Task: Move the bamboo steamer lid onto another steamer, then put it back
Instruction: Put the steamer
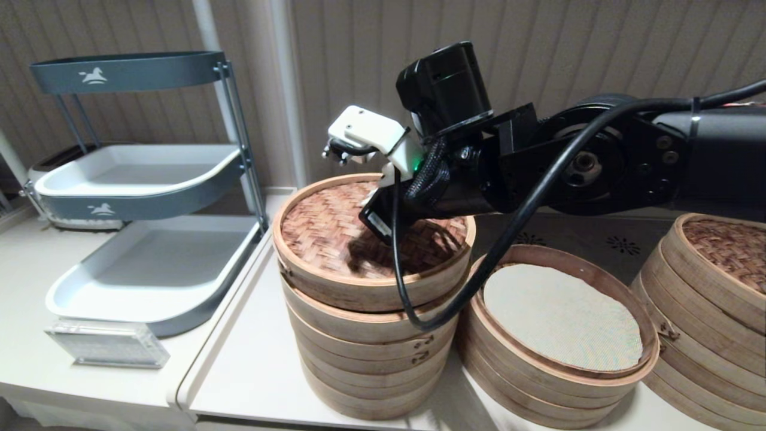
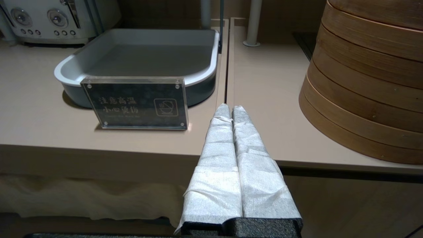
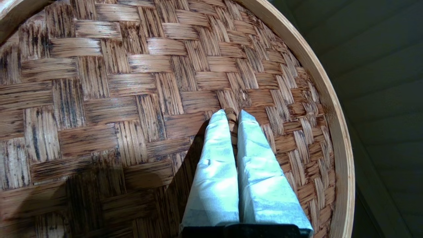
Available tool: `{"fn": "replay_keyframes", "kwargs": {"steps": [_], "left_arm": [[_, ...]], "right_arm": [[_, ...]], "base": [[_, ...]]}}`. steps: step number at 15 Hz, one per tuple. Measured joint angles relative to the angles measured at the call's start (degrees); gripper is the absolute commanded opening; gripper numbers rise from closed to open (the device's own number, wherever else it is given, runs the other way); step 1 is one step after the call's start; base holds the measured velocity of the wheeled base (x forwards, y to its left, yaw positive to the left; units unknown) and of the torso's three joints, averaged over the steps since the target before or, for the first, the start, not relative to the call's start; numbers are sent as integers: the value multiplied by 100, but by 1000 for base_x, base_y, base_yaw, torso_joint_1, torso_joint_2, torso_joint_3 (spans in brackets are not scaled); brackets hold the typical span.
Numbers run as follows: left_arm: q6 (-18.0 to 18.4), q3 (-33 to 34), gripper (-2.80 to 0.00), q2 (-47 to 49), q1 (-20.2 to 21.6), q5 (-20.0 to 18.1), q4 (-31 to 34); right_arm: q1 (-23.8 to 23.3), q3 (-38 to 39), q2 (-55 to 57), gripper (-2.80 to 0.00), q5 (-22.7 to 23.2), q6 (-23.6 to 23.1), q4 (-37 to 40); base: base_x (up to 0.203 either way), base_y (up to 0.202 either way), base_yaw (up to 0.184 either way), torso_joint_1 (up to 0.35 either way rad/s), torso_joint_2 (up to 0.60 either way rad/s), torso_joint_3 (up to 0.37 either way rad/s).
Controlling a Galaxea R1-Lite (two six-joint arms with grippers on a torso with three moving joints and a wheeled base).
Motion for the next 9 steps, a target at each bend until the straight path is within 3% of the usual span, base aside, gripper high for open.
{"fn": "replay_keyframes", "kwargs": {"steps": [9], "left_arm": [[2,0,-280,0,0,2,0]], "right_arm": [[-10,75,-151,-280,2,2,61]], "base": [[0,0,0,0,0,0]]}}
